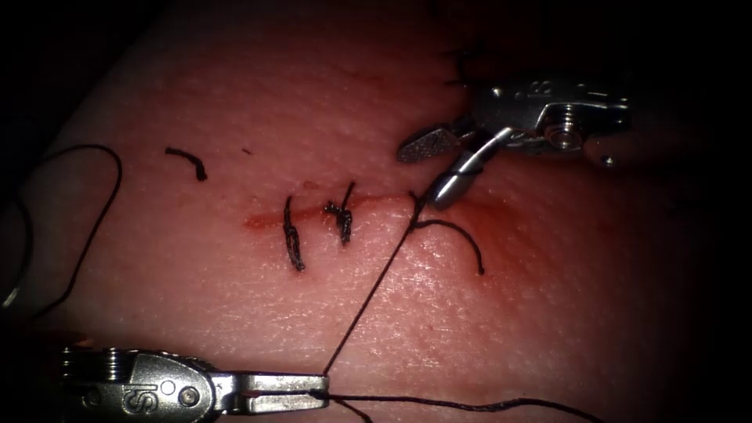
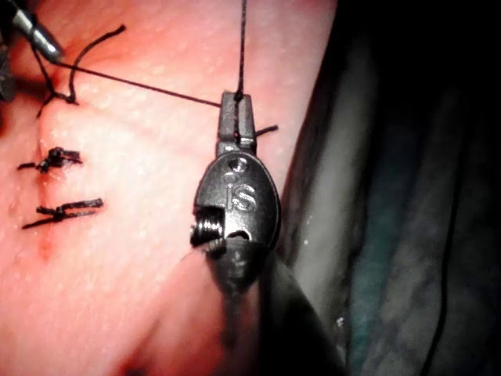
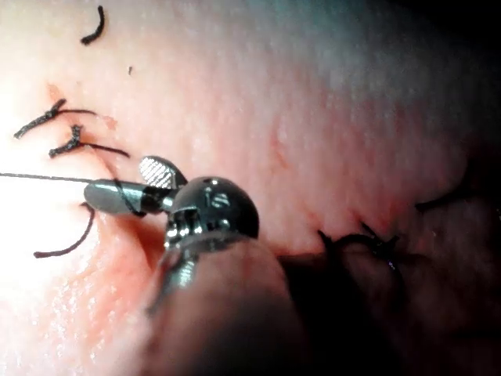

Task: Wound Closure
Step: Loop the suture around the right gripper clockwise

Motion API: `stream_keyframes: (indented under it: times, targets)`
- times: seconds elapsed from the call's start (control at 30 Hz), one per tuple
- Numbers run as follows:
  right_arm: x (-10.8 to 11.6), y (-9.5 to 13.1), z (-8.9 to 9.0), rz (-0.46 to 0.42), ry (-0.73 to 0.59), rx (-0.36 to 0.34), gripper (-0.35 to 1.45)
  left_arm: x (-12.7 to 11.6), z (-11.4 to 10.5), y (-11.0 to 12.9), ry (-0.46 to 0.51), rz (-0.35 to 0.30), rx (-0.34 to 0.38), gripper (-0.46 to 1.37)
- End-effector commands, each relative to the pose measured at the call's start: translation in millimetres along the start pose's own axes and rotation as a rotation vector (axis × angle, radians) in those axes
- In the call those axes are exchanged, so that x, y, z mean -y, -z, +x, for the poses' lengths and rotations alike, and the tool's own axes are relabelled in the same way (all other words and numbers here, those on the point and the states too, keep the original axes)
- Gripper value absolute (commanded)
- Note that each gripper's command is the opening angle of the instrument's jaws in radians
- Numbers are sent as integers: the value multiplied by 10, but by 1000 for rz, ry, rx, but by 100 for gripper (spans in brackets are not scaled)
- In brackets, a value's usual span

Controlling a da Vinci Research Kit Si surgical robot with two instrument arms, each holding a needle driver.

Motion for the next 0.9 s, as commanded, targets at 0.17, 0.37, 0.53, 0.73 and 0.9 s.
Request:
stream_keyframes:
  times: [0.17,0.37,0.53,0.73,0.9]
  targets:
    - [6,4,-3,18,3,0,88,5,-19,-26,-7,6,10,-35]
    - [15,6,-7,45,-20,0,87,50,-24,-53,2,32,8,-35]
    - [24,0,-12,73,-120,-29,79,89,-29,-85,5,61,7,-35]
    - [28,-6,-23,68,-233,-48,71,111,-36,-116,9,80,5,-35]
    - [28,-15,-39,35,-240,-66,69,96,-40,-123,9,67,0,-35]
